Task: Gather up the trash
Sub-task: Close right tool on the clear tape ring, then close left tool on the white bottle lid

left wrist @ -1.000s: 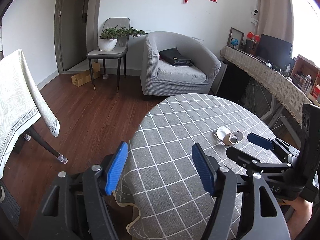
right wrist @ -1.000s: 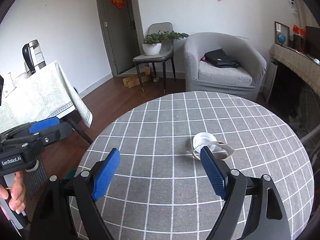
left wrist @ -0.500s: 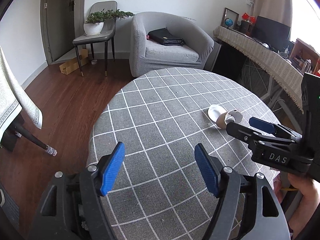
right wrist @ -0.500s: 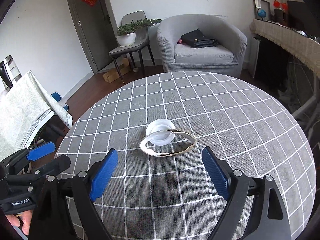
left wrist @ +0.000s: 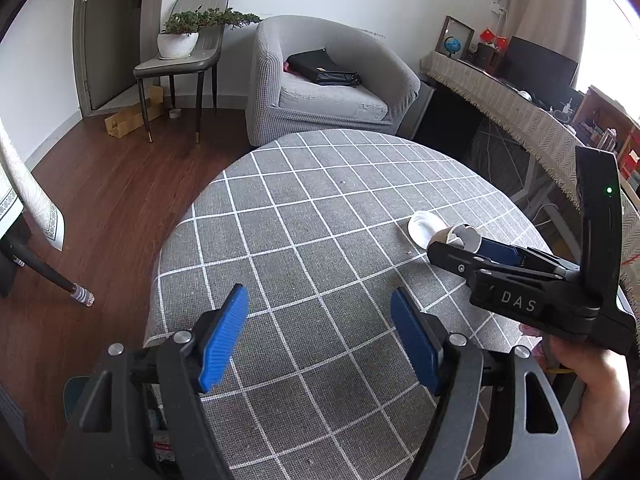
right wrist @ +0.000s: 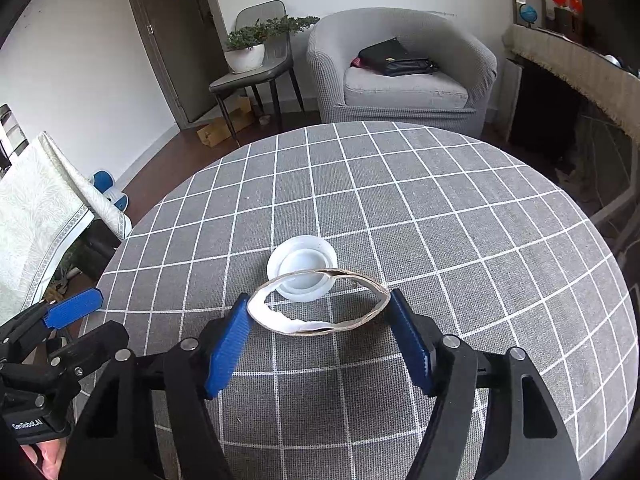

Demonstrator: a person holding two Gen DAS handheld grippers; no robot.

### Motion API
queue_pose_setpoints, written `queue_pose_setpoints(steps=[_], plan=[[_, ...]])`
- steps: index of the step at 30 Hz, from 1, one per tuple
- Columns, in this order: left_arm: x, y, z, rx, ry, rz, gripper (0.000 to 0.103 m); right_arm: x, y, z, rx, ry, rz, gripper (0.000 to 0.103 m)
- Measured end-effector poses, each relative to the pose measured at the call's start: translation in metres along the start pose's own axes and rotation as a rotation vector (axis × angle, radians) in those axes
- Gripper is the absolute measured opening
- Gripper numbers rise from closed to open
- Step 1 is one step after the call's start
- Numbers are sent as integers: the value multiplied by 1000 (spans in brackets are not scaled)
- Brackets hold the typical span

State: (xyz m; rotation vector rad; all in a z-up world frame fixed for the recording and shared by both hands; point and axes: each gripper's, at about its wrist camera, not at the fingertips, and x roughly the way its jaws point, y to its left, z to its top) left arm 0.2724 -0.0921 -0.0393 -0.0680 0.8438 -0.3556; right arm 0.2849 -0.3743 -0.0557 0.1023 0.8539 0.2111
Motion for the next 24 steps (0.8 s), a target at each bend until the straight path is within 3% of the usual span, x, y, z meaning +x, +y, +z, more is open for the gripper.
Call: queue_pose_setpoints(steps=[5,9,24], plan=[[5,-12,1,21,2,-18,78,-7,-13,4,33,-20,16,67],[15,-21,1,24,32,-75,78,-20,-28,8,70,-52,28,67],[56,-74,17,190,108,-5,76,-52,-89,3,208,-105,59,67]])
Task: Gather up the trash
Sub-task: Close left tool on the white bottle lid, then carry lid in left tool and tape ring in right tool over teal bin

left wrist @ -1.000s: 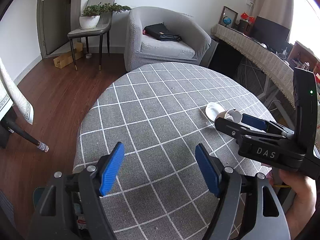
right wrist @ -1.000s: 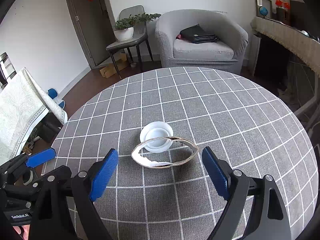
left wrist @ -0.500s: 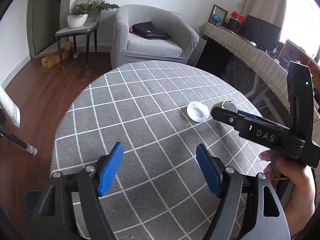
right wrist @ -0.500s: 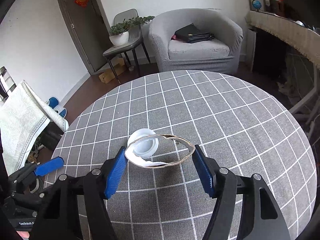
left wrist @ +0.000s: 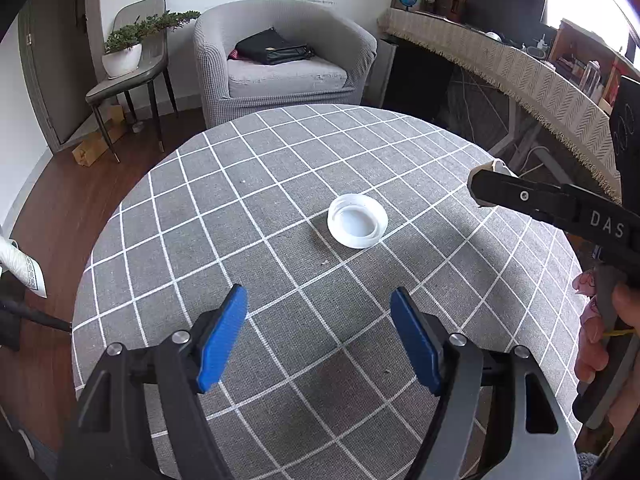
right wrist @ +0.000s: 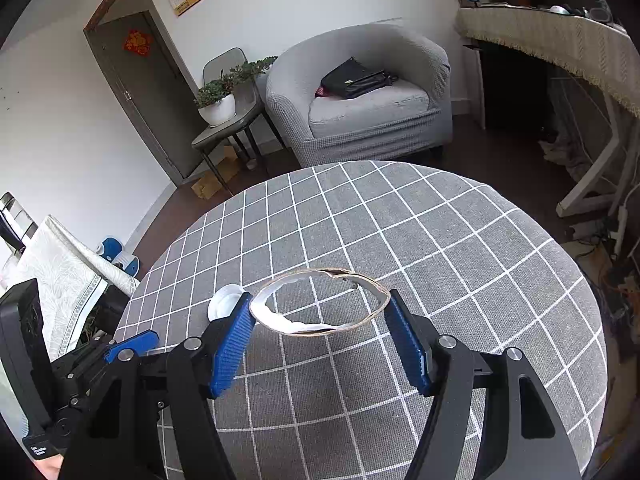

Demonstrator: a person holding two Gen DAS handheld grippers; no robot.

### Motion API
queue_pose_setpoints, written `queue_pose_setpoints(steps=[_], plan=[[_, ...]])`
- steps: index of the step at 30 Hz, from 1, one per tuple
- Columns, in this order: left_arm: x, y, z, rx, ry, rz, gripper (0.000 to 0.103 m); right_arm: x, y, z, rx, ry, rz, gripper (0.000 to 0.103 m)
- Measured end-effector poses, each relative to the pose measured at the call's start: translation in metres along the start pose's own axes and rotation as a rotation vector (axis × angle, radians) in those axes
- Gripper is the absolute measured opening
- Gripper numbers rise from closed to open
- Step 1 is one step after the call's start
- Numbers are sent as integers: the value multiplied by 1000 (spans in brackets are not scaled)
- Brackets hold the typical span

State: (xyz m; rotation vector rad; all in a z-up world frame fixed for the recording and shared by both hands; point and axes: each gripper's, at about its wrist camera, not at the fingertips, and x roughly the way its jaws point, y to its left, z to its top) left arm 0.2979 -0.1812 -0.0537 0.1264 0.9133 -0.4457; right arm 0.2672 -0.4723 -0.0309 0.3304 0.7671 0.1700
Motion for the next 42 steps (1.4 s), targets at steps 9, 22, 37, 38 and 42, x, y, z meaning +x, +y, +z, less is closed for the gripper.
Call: queue_pose_setpoints(steps=[9,22,37,38,42], plan=[[22,-16,25,55,29,8,68,-6,-11,2,28,1,24,67],[48,-22,48,72,41,27,48,-4,-10,3,39,8,54,67],[-3,15,0,-15,-5,45,42,1,19,-8,1,33,76,67],[-10,19,-5,-26,-10,52,42,1,23,-10,-2,35,84,67],[-36,32,-25,-39,-25,101,42,-2,44,-21,-22,45,111,67]])
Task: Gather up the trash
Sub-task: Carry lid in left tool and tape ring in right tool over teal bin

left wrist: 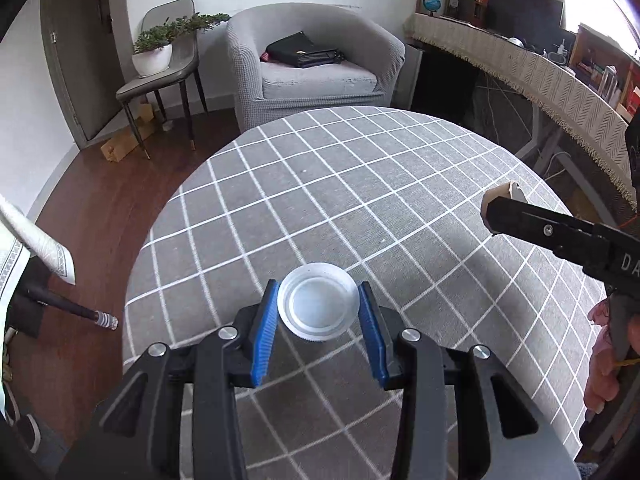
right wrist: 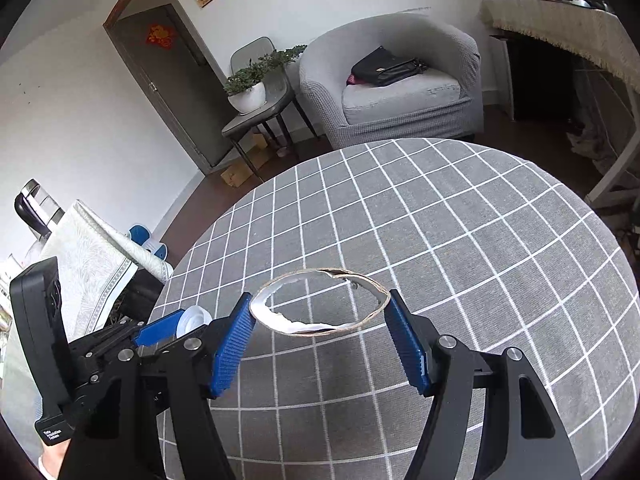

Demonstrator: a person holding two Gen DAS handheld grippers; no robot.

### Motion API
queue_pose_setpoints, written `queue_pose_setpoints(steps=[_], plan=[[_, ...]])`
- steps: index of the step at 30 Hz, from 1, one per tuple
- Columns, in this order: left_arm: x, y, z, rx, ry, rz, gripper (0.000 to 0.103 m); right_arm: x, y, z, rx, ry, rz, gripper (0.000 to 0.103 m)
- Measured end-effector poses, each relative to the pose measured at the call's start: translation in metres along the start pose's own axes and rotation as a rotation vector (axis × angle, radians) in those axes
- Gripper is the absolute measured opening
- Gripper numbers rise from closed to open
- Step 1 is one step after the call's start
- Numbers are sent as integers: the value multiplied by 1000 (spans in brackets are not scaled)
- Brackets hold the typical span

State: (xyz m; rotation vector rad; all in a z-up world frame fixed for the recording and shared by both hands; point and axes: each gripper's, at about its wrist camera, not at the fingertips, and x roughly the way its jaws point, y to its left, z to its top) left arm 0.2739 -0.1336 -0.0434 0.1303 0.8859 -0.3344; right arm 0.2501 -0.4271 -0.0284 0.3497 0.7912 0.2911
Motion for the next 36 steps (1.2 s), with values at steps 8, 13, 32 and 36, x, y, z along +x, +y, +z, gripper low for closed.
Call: queue_pose_setpoints(steps=[8,13,32,36], plan=[[-52,41,-48,-73,-55,83,42,6,57,-23,-111,30,48,67],[-72,71,-61,-107,-65,121,42,7,85,-31,-177,22,69,67],[-74,180,-121,-259,0,213,42,38,187,-50,-291,25,201,67],[-61,203,-145,-297,59,211,42,53,213,-55,-306,44,225,67]])
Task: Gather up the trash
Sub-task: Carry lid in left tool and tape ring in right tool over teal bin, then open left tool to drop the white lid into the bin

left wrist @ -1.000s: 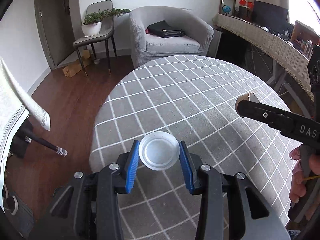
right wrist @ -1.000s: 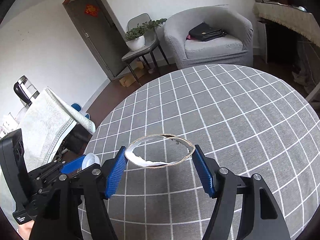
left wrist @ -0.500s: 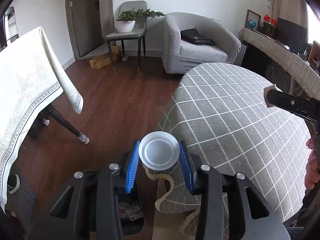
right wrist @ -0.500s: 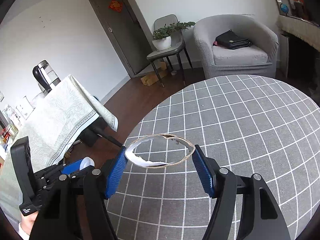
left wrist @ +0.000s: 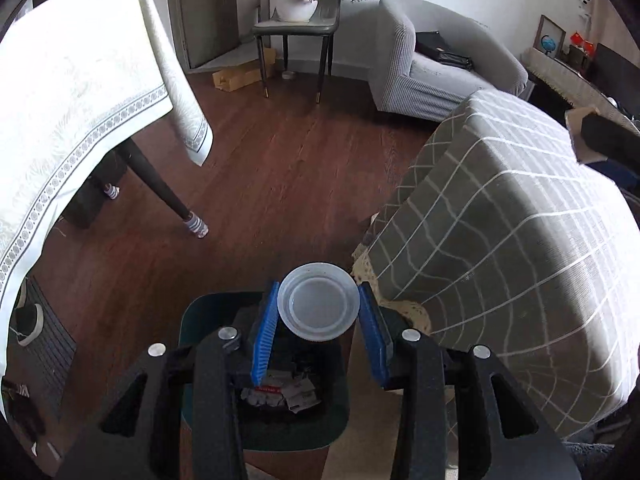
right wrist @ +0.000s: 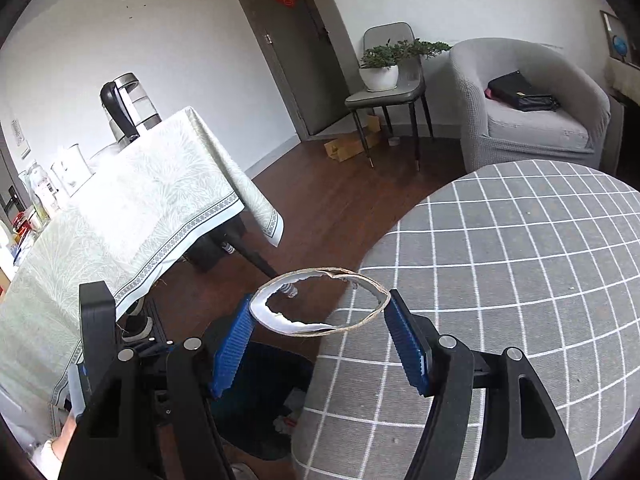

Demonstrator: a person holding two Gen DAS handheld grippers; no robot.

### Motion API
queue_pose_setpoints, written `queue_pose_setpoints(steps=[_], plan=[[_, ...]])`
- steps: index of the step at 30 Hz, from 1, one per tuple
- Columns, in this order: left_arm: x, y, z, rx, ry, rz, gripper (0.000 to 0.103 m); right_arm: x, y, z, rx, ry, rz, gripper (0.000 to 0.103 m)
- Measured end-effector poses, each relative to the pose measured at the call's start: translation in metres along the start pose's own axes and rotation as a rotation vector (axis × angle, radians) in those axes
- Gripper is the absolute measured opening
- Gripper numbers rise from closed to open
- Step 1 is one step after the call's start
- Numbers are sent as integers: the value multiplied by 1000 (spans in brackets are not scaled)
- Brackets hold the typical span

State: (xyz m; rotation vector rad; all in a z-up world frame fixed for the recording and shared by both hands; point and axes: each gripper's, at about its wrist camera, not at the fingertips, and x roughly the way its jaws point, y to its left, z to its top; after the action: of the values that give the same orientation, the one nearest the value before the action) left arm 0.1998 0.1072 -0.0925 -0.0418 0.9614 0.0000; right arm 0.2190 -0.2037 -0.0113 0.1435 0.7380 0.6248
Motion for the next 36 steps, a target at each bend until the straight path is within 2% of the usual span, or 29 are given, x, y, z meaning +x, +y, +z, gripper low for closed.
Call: queue_pose_setpoints(steps=[7,14,20,22,23,26,28,36], plan=[[20,42,-19,-20,71,32,42,38,49,-3,-67,46,37,67],[41,82,-44,-133,166,-20,42,75,87,-19,-146,126,59,67],[59,96,-61,-136,245,-35,42,96,103,-26,-176,165,61,67],[63,101,-65,-141,265,-35,44,103,107,-28,-184,177,60,67],[65,103,-67,-137,274,-29,49,107,109,-29,-187,182,60,67],[66,108,-71,-124,272,-6,53,117,116,-32,-197,197,57,67],[62,116,-72,-136,261,-18,55,123,120,-34,-204,206,53,67],[32,144,-61,-198,171,-25,62,150,135,-47,-222,255,42,67]])
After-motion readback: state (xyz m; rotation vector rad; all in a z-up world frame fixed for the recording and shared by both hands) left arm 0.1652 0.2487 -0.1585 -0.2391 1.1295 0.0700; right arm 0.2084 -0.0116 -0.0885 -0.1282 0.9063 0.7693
